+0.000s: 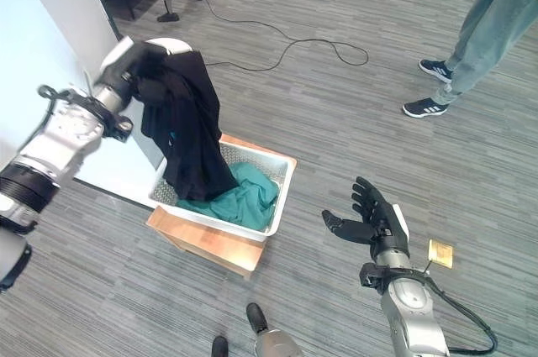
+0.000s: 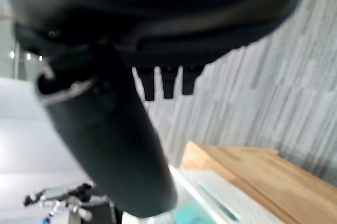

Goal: Pick up bed clothes into laundry basket.

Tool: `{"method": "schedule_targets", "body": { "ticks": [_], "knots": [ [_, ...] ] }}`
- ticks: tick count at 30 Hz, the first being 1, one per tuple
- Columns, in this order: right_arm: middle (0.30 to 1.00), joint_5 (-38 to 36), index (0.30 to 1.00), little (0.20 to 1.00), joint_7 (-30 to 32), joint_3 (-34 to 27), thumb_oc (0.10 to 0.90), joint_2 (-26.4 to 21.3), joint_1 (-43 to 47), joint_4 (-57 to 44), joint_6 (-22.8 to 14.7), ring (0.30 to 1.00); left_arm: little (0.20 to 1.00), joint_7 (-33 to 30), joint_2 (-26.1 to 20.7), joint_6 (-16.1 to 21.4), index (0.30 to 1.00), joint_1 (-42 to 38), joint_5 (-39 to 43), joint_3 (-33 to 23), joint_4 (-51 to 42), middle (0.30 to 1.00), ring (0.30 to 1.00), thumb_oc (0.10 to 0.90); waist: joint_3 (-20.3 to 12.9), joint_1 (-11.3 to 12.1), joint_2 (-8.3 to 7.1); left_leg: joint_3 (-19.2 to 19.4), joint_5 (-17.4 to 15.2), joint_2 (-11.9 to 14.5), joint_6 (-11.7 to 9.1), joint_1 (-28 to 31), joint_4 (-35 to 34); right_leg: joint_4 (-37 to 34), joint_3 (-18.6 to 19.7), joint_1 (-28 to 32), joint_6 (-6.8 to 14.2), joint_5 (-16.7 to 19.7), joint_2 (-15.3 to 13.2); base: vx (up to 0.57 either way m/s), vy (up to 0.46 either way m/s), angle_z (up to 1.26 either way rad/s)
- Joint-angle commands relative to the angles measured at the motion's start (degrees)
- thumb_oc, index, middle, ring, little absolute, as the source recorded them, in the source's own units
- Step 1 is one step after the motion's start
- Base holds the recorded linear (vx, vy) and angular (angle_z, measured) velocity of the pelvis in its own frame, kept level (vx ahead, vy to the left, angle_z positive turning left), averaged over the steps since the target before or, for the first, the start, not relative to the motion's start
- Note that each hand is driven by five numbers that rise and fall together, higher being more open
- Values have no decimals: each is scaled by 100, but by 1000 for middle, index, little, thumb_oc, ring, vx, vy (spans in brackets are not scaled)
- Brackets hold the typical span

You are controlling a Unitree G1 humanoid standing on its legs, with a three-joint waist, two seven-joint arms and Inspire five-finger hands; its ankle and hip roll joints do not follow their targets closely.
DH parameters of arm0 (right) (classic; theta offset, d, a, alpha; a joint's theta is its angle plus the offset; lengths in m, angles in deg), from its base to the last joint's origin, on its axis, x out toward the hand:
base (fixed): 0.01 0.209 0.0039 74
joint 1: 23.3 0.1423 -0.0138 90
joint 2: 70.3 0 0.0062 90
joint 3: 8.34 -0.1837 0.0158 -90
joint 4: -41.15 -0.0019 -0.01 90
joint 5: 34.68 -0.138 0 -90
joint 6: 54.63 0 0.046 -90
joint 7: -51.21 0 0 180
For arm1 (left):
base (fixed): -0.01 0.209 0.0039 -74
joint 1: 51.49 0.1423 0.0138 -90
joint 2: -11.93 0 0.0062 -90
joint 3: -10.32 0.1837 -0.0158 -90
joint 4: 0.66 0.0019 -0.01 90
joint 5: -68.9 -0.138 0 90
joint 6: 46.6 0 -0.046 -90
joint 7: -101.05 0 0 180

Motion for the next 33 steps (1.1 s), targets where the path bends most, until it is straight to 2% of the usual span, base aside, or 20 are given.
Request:
{"method": "schedule_targets", "body": {
  "ticks": [1,5,6,10,11,14,22,23,24,27,30,33],
  "knots": [
    [900,-110,900,900,-37,-416,800,-349,161,-651,-395,900,300,-56,256,396,300,-539,-207,-576,166,300,300,400,-370,6,-130,-42,-117,225,-123,-212,-3,31,67,192,666,-645,-129,-35,0,0],
    [900,-150,900,900,-43,-363,800,-450,262,-631,-393,900,300,-37,613,315,300,-243,-398,-638,306,300,300,400,-262,-37,-246,22,-97,266,-133,-315,-3,25,93,61,660,-589,-91,-58,-12,-4],
    [900,-138,900,900,-54,-347,800,-477,240,-637,-373,900,300,-1,718,256,300,-139,-503,-652,424,300,300,400,-203,-78,-330,35,-83,287,-137,-358,-3,25,126,5,653,-568,-63,-61,-33,-16],
    [900,-98,900,900,-89,-311,800,-519,240,-618,-344,900,300,21,818,216,300,-23,-610,-696,553,300,300,400,-138,-109,-425,64,-65,315,-144,-434,-3,26,149,-85,655,-538,-33,-35,-15,-14],
    [900,-79,900,900,-128,-275,800,-551,248,-600,-326,900,300,44,883,197,300,58,-751,-713,658,300,300,400,-86,-136,-496,86,-47,326,-148,-490,-3,23,180,-166,664,-505,-9,-46,-12,-5],
    [900,-68,900,900,-157,-298,800,-584,223,-581,-330,900,300,91,919,168,300,113,-1094,-676,815,300,300,400,-76,-157,-551,117,-40,338,-153,-543,-3,19,209,-225,674,-476,3,-20,0,-8],
    [900,-89,900,900,-299,-166,800,-555,102,-484,-332,900,300,4,1136,193,300,-52,-1130,-879,1601,300,300,400,-46,-291,-704,202,-40,370,-173,-646,-3,14,289,-377,683,-421,42,-16,0,-7],
    [900,-68,900,900,-304,-134,800,-546,118,-453,-328,900,618,-51,1097,209,618,-100,-1133,-923,1651,618,618,612,-54,-293,-710,229,-51,367,-172,-640,-3,13,309,-382,692,-414,51,18,1,-5],
    [900,-54,900,900,-310,-104,800,-551,130,-416,-326,900,900,-46,1040,210,900,-142,-1105,-935,1671,900,900,800,-67,-296,-713,259,-61,371,-176,-633,-3,10,337,-385,700,-406,58,22,9,-6],
    [900,-48,900,900,-373,-115,800,-564,103,-418,-313,900,900,-33,889,217,900,-291,-1143,-873,1509,900,900,800,-98,-264,-668,291,-98,359,-171,-584,-3,10,360,-353,704,-420,53,29,15,-11],
    [900,1,900,900,-425,-147,800,-593,49,-414,-291,900,900,-42,589,256,900,-504,-1174,-734,1099,900,900,800,-120,-192,-560,258,-112,335,-165,-537,-3,10,312,-280,698,-462,9,25,15,-11],
    [900,4,900,900,-538,-215,800,-651,-20,-471,-251,900,900,160,44,316,900,-829,-1043,-349,415,900,900,800,-166,-89,-388,169,-109,281,-159,-496,-3,10,221,-182,701,-507,-56,42,8,0]
  ]
}}
